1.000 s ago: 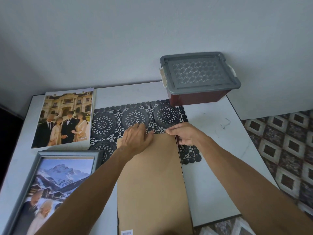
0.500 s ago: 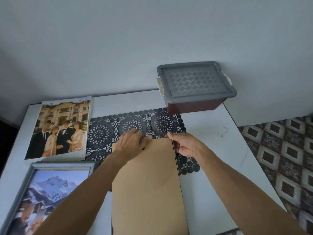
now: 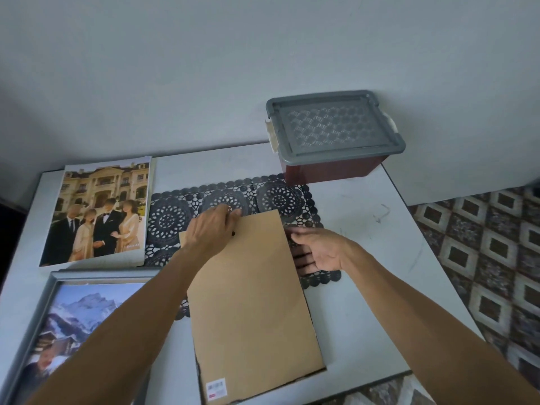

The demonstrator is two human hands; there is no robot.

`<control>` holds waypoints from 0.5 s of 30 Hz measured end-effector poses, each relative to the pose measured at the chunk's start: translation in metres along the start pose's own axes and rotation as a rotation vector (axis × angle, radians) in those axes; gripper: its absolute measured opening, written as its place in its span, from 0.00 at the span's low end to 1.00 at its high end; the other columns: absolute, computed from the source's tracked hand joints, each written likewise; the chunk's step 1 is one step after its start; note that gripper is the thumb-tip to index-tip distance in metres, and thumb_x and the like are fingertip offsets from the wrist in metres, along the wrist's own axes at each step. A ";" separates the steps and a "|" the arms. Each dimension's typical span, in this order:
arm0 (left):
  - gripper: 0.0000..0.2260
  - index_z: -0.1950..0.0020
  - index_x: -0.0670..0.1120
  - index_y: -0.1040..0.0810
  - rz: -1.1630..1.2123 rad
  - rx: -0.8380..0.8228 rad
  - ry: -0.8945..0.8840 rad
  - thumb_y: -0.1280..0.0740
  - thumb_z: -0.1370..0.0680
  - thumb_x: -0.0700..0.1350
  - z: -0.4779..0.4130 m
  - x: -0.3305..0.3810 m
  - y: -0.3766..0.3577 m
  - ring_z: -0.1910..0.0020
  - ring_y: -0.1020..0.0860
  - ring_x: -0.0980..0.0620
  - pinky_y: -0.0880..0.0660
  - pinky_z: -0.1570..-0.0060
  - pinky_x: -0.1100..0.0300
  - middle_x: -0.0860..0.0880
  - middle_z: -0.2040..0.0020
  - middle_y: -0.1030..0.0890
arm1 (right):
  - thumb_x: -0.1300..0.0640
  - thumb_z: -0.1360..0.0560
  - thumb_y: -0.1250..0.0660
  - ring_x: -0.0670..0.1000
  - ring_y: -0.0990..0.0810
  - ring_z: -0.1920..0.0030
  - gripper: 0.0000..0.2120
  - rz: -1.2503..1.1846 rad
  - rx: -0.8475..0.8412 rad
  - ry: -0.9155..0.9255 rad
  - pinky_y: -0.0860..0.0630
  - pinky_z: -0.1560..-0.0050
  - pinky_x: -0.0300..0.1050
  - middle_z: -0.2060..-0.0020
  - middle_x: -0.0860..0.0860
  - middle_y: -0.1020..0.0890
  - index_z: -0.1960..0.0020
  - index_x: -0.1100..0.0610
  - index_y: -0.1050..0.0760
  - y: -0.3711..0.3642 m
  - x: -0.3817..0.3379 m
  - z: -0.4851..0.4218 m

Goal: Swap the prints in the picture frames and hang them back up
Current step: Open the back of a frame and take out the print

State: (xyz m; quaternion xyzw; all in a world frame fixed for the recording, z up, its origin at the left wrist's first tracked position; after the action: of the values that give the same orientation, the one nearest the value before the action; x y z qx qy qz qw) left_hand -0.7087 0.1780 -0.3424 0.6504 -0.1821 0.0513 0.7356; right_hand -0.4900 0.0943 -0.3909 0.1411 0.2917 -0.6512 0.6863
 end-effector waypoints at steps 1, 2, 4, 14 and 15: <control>0.21 0.58 0.46 0.32 -0.009 -0.011 0.005 0.50 0.17 0.60 -0.001 0.000 0.000 0.60 0.22 0.41 0.26 0.56 0.47 0.47 0.61 0.23 | 0.59 0.17 0.40 0.60 0.16 0.48 0.13 0.004 -0.017 0.005 0.19 0.49 0.58 0.48 0.58 0.15 0.39 0.45 0.22 -0.001 0.000 0.001; 0.21 0.58 0.46 0.32 -0.021 -0.035 0.005 0.49 0.18 0.61 -0.003 0.003 -0.001 0.59 0.22 0.41 0.25 0.55 0.47 0.47 0.60 0.23 | 0.61 0.17 0.39 0.58 0.16 0.50 0.14 -0.007 -0.019 0.021 0.18 0.50 0.56 0.50 0.57 0.15 0.40 0.45 0.22 -0.002 0.000 0.001; 0.21 0.55 0.47 0.29 -0.051 -0.105 0.008 0.48 0.19 0.64 -0.007 0.009 -0.003 0.55 0.22 0.42 0.25 0.52 0.47 0.48 0.56 0.22 | 0.62 0.18 0.38 0.55 0.16 0.53 0.14 -0.037 0.017 0.072 0.18 0.53 0.53 0.53 0.55 0.15 0.39 0.47 0.22 0.000 -0.002 0.000; 0.19 0.49 0.45 0.29 -0.026 -0.085 0.034 0.43 0.19 0.61 -0.016 0.010 -0.003 0.48 0.24 0.43 0.27 0.48 0.46 0.45 0.48 0.25 | 0.50 0.26 0.25 0.45 0.17 0.49 0.21 0.404 0.376 0.492 0.20 0.43 0.44 0.48 0.49 0.15 0.37 0.58 0.22 0.005 -0.027 0.011; 0.19 0.50 0.46 0.29 -0.034 -0.073 0.040 0.43 0.19 0.61 -0.016 0.010 -0.003 0.50 0.24 0.44 0.27 0.49 0.47 0.46 0.50 0.25 | 0.51 0.27 0.24 0.43 0.16 0.51 0.19 0.407 0.392 0.521 0.20 0.44 0.42 0.51 0.47 0.15 0.40 0.58 0.20 0.004 -0.029 0.012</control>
State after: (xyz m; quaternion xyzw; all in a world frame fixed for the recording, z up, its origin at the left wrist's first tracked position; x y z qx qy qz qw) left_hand -0.6950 0.1912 -0.3434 0.6252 -0.1581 0.0450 0.7629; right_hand -0.4830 0.1107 -0.3652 0.4855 0.2924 -0.4871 0.6645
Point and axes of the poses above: each hand's wrist, its own z-axis away from the middle knuckle, its own y-axis out of the back of the hand, x = y × z, the point moved 8 cm from there along -z, towards the middle knuckle
